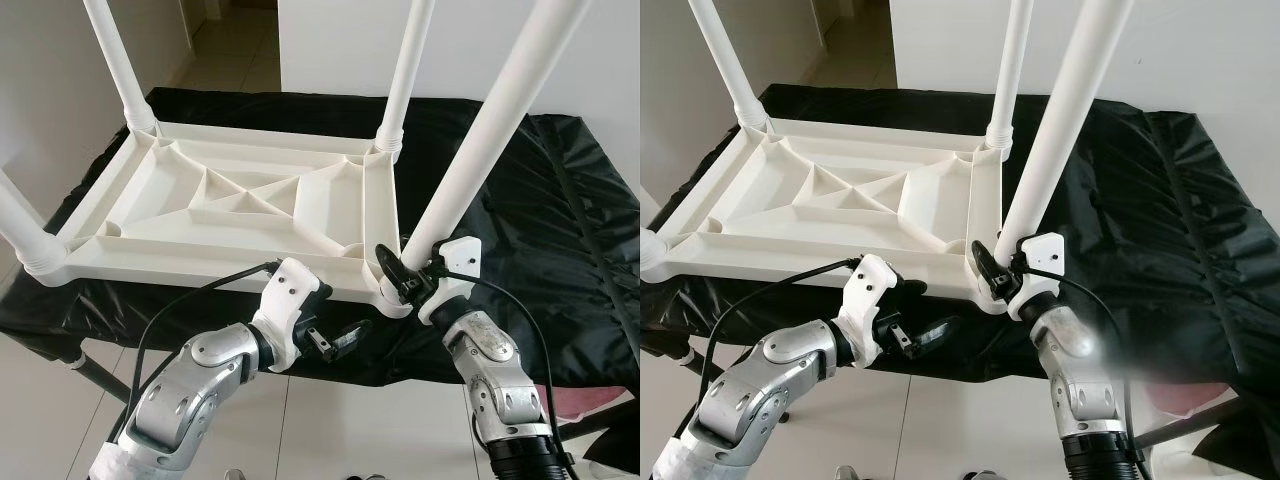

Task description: Building children table

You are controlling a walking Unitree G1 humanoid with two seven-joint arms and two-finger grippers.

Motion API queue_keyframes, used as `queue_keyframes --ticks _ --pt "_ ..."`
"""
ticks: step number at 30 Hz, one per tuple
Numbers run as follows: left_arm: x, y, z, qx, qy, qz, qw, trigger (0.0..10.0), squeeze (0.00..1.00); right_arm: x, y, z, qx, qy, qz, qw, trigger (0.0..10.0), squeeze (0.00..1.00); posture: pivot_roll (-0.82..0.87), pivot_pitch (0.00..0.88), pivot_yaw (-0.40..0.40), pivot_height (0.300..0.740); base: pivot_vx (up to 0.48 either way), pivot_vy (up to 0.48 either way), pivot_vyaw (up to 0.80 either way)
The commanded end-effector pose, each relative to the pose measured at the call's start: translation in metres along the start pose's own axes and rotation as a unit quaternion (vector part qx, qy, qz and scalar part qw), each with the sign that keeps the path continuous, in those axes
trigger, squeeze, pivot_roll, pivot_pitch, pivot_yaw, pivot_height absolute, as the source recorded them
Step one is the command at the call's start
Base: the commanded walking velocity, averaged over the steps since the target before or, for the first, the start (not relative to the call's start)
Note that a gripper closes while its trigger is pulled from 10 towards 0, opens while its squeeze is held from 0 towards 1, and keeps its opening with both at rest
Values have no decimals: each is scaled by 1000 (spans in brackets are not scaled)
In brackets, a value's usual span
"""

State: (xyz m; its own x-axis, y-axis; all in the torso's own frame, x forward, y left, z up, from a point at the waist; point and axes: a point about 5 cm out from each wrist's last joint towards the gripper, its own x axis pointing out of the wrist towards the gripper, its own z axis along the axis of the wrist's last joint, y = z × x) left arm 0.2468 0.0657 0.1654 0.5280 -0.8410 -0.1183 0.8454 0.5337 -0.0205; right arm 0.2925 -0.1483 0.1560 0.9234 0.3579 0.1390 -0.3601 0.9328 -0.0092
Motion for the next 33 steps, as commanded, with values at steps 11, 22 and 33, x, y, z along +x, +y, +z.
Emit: queue_keyframes --ticks 11,22,33 --pt "-2 2 0 2 4 19 1000 10000 0 -13 4 -37 68 76 -52 993 10000 0 10 137 14 740 0 0 0" --pt "-3 2 0 3 4 17 1000 10000 0 -13 10 -28 -52 49 2 997 10000 0 9 140 17 740 0 0 0" --pt "-2 1 -1 3 4 16 1000 10000 0 -22 18 -34 -85 36 43 995 10000 0 10 134 16 740 0 0 0"
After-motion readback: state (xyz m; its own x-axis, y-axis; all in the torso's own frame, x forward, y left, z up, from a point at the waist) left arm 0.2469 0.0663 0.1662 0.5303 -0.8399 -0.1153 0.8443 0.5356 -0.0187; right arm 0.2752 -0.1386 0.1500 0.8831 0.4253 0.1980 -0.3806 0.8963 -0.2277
